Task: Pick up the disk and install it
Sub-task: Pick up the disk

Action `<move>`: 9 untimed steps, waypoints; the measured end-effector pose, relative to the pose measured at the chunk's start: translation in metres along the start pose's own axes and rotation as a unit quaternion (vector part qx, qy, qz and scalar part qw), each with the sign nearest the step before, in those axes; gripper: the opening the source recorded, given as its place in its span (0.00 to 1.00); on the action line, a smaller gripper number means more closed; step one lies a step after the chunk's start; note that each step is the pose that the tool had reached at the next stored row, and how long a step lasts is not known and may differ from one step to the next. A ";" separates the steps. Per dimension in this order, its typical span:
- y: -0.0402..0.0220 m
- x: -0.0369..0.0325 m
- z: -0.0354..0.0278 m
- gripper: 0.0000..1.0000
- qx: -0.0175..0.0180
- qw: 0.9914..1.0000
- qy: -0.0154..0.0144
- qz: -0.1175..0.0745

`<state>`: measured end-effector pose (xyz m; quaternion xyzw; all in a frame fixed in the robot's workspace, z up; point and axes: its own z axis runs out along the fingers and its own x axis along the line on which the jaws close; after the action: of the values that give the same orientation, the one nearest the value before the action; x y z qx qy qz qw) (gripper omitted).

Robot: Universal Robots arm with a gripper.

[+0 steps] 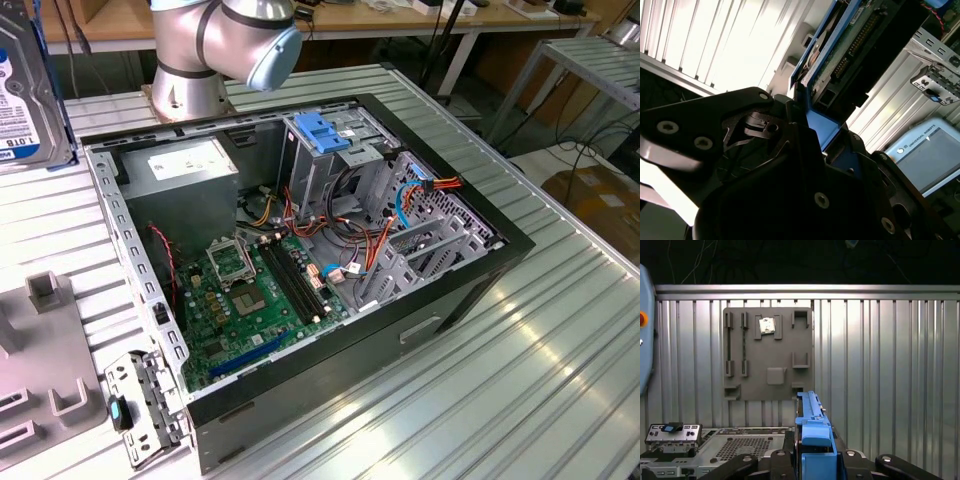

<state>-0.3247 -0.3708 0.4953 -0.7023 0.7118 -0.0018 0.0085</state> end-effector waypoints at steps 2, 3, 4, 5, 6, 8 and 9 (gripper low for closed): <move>-0.0034 0.0000 0.0001 0.37 0.000 1.000 0.000 0.000; -0.0052 -0.0001 0.0001 0.37 0.000 1.000 0.000 0.000; -0.0068 -0.0001 0.0001 0.37 0.000 1.000 0.000 0.000; -0.0082 -0.0001 0.0001 0.37 0.000 1.000 0.000 0.000; -0.0098 -0.0001 0.0001 0.37 0.000 1.000 0.000 0.000; -0.0128 -0.0002 0.0002 0.37 0.000 1.000 0.000 0.000; -0.0149 -0.0002 0.0002 0.37 0.000 1.000 0.000 0.000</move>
<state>-0.3098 -0.3708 0.4953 -0.7023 0.7118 -0.0018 0.0085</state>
